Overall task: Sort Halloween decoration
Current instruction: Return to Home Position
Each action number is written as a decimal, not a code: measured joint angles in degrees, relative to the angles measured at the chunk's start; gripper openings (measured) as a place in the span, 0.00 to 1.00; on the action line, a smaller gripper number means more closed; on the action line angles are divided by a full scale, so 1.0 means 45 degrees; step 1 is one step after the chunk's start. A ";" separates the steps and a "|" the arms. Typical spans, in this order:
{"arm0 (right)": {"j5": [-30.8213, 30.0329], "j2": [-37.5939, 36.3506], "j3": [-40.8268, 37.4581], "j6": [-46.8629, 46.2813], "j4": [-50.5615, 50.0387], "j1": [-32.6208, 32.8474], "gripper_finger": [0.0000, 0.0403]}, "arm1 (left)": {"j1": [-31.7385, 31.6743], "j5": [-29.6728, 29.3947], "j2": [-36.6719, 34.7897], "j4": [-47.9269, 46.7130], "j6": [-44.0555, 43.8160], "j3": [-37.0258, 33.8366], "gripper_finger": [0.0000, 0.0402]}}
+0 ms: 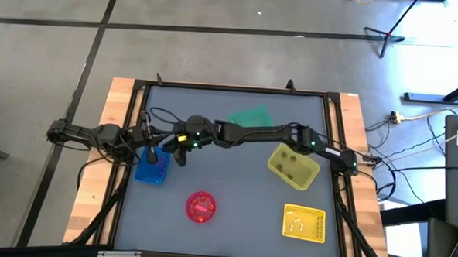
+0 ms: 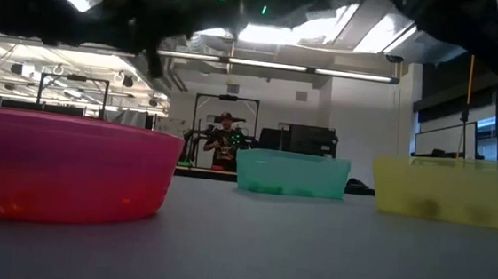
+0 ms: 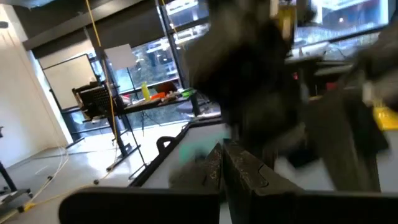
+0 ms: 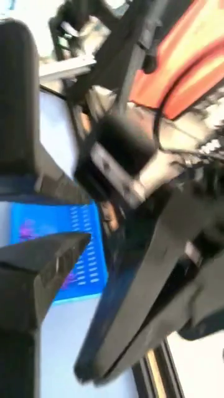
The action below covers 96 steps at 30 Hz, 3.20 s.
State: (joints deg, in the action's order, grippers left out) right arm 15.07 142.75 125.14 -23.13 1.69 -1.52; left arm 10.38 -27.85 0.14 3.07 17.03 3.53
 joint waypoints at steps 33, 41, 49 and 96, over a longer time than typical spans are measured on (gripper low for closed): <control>-0.8619 -0.8428 0.0006 0.2087 -1.8653 0.4479 0.01 | -0.1887 0.1116 0.0000 -0.2308 -0.1444 0.0039 0.00; -0.9537 -1.0760 -0.3426 0.0697 -1.9038 0.5435 0.01 | -0.1887 0.1108 0.0000 -0.2335 -0.1426 0.0044 0.00; -0.8784 -1.5650 -1.1400 0.0747 -1.3552 0.5224 0.01 | -0.1887 0.0053 0.0000 -0.2328 -0.1319 0.0053 0.00; -0.7734 -2.9033 -2.7715 0.6199 0.1338 0.3744 0.01 | -0.1882 -0.0321 0.0002 -0.2245 -0.1314 0.0049 0.00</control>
State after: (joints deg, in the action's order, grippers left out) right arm -19.73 12.10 0.43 4.76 7.71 15.33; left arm 1.91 -29.30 0.15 -7.03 11.11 3.75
